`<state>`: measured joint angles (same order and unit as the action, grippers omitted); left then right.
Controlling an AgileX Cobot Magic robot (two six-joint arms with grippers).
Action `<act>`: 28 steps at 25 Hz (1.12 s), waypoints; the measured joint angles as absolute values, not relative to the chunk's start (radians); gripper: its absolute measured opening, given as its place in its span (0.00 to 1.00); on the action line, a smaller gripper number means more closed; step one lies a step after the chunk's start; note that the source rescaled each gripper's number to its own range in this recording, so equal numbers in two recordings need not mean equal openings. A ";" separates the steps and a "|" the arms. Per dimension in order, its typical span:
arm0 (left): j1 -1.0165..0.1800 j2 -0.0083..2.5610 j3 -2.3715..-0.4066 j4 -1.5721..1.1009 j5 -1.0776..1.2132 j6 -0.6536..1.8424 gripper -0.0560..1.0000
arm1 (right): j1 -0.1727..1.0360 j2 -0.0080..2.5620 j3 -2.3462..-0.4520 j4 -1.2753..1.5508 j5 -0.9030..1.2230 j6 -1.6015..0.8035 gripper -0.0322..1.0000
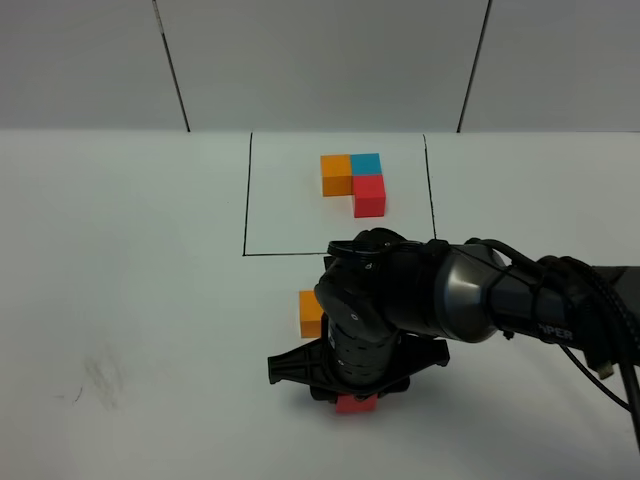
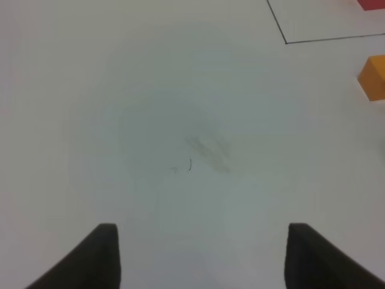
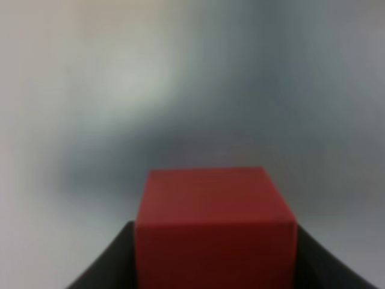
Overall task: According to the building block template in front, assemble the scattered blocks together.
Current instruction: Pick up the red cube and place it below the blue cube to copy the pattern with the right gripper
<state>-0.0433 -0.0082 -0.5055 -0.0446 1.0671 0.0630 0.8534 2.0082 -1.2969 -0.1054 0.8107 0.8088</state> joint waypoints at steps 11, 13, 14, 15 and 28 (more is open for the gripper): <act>-0.043 -0.008 -0.506 -0.045 1.067 0.063 0.37 | 0.818 2.049 -1.353 -0.121 0.829 0.794 0.30; -0.043 -0.008 -0.506 -0.045 1.067 0.063 0.37 | 0.813 2.069 -1.370 -0.124 0.830 0.781 0.30; -0.043 -0.008 -0.506 -0.045 1.067 0.063 0.37 | 0.813 2.078 -1.378 -0.125 0.830 0.779 0.30; -0.043 -0.008 -0.506 -0.045 1.067 0.063 0.37 | 0.813 2.085 -1.382 -0.125 0.830 0.777 0.30; -0.043 -0.008 -0.506 -0.045 1.067 0.063 0.37 | 0.809 2.095 -1.387 -0.163 0.811 0.779 0.30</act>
